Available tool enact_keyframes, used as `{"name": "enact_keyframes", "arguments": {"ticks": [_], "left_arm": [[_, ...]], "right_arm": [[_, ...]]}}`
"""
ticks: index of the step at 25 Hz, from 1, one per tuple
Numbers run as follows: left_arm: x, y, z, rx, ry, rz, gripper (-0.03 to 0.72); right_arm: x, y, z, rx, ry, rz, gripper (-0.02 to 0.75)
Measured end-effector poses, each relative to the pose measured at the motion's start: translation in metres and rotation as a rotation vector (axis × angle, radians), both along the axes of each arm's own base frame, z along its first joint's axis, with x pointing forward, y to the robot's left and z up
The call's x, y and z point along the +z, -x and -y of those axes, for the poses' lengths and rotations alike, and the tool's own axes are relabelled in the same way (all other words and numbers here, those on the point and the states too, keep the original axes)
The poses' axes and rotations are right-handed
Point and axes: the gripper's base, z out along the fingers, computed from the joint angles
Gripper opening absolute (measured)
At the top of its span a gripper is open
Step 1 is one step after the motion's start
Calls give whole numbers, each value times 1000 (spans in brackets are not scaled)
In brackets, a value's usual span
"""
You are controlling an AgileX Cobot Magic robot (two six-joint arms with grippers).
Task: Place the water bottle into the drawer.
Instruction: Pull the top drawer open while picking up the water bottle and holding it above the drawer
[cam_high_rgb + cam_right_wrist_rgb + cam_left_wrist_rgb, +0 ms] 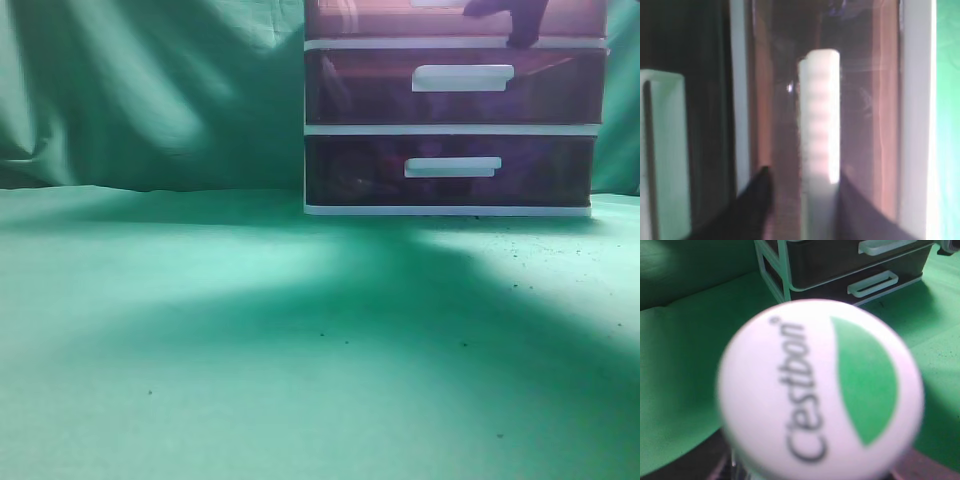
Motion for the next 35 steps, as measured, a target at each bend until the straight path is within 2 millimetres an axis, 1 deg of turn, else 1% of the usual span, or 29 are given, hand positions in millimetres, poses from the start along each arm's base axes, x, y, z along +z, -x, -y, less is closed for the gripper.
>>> {"name": "enact_keyframes", "arguments": {"ticks": [1,2,3,8,10,17,23,26,28,31,35], "left_arm": [[-1,0,0,0,-1,-2,329],[-1,-1,0,1,-4,-5,329],[-1,-1,0,1,-4,-5,329],[-1,-1,0,1,-11,-2,329],[-1,-1,0,1,-15,0,329],[-1,-1,-1,1,-29,5,329],[-1,-1,-1,2,-36,8,329],[-1,-1,-1,2,-36,8,329],[-1,-1,-1,2,-36,8,329],[-1,-1,-1,2,-36,8,329],[-1,-1,-1,0,-34,11,329]], "right_arm": [[1,0,0,2,-3,10,150],[3,-1,-1,4,-6,19,104],[3,-1,-1,8,4,23,76],[3,-1,-1,13,27,28,81],[7,3,1,3,38,7,81],[22,19,5,-53,-6,-114,81],[28,38,-5,-60,-20,-199,81],[25,52,-12,-29,-22,-199,81],[18,62,-13,-8,-16,-199,81],[9,75,-13,29,3,-169,81],[1,90,-11,65,26,-126,81]]}}
